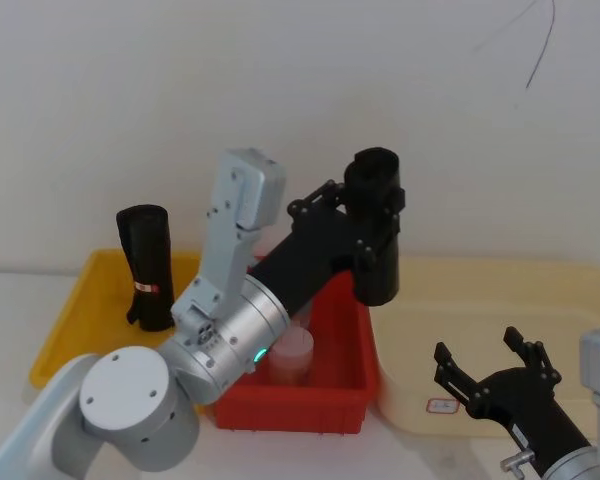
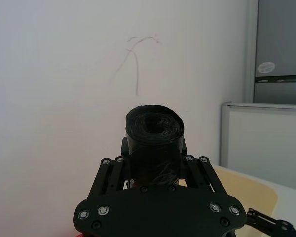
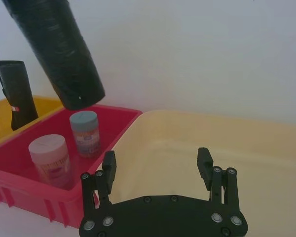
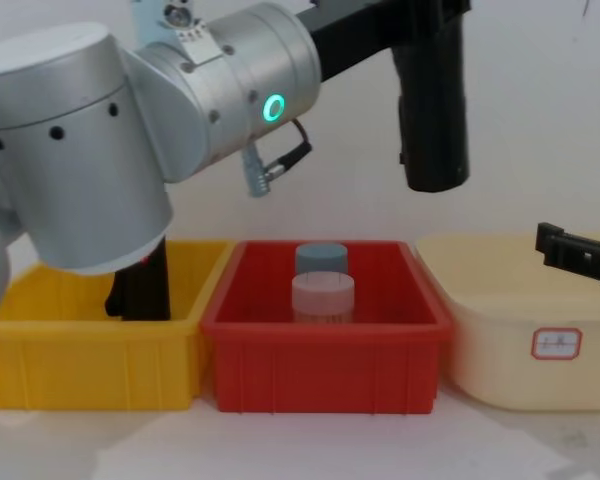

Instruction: Pick up the garbage bag with the one hand and transfer it to the other hand.

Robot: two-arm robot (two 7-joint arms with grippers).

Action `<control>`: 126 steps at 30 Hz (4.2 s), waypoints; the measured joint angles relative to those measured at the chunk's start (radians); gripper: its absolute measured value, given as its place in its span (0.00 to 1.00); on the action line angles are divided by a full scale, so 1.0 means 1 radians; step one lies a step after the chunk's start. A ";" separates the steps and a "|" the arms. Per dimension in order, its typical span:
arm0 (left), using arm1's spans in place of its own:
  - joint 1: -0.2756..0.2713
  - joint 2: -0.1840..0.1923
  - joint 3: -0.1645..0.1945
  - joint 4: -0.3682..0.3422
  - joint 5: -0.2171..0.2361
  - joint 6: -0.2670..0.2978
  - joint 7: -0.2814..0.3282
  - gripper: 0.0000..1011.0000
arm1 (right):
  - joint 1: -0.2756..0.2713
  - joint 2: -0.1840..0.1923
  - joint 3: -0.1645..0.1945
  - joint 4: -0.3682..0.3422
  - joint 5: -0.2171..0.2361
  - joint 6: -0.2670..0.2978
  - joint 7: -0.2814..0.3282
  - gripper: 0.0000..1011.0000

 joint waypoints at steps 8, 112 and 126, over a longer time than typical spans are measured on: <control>-0.005 -0.008 0.018 0.010 -0.002 -0.001 -0.001 0.48 | 0.000 0.000 0.000 0.000 0.000 0.000 0.000 0.99; 0.001 -0.011 0.026 0.011 -0.006 0.003 0.008 0.48 | 0.269 -0.095 -0.087 0.208 -0.105 -0.122 0.238 0.56; 0.001 -0.011 0.026 0.011 -0.006 0.003 0.008 0.64 | 0.260 -0.103 -0.071 0.198 -0.109 -0.113 0.225 0.56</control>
